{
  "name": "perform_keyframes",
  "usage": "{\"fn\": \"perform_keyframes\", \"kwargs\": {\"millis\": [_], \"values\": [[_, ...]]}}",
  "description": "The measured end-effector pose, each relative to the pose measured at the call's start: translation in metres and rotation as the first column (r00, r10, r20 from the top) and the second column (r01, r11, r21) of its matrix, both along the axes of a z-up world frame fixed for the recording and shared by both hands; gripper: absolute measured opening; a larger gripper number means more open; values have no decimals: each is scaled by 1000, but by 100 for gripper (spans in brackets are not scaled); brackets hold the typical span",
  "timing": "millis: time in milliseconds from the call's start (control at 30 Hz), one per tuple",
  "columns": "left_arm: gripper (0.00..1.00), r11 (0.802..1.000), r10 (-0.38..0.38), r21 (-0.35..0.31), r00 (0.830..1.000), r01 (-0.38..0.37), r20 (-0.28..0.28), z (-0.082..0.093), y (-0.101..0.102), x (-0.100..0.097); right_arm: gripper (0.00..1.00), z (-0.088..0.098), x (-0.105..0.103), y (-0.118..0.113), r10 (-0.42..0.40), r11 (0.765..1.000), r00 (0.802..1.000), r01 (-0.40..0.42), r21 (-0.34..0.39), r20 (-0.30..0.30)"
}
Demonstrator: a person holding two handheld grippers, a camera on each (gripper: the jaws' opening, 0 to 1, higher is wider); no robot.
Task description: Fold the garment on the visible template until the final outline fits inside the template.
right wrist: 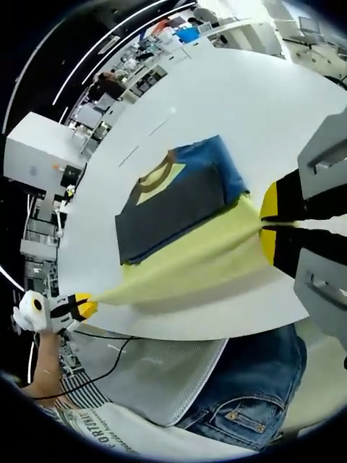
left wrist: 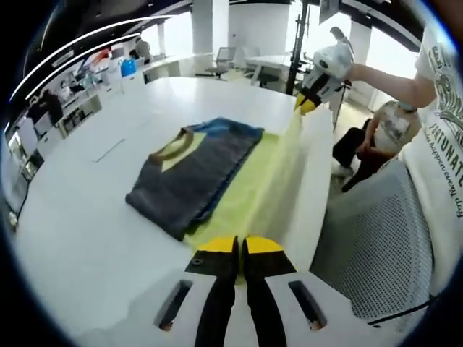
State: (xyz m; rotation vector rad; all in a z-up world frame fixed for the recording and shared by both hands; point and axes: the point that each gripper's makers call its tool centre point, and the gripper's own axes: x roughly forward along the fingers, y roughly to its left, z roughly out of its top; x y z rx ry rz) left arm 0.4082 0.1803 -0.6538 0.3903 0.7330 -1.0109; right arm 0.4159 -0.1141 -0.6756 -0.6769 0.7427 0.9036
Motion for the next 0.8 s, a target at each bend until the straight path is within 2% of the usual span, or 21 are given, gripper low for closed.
{"fn": "perform_keyframes", "kwargs": {"millis": [333, 400, 533, 800], "values": [[0, 1000, 2, 11, 999, -3, 51, 7, -1, 30, 0, 9, 23, 1, -6, 1000, 999, 6, -18, 38], [0, 998, -21, 54, 996, 17, 89, 9, 3, 38, 0, 12, 29, 2, -9, 1000, 999, 9, -8, 47], [0, 1000, -9, 30, 996, 7, 89, 13, 1, 49, 0, 15, 40, 3, -15, 1000, 998, 16, -14, 65], [0, 999, 5, 34, 993, -9, 114, 13, 1, 73, 0, 24, 62, 4, -26, 1000, 995, 27, -14, 100]]}}
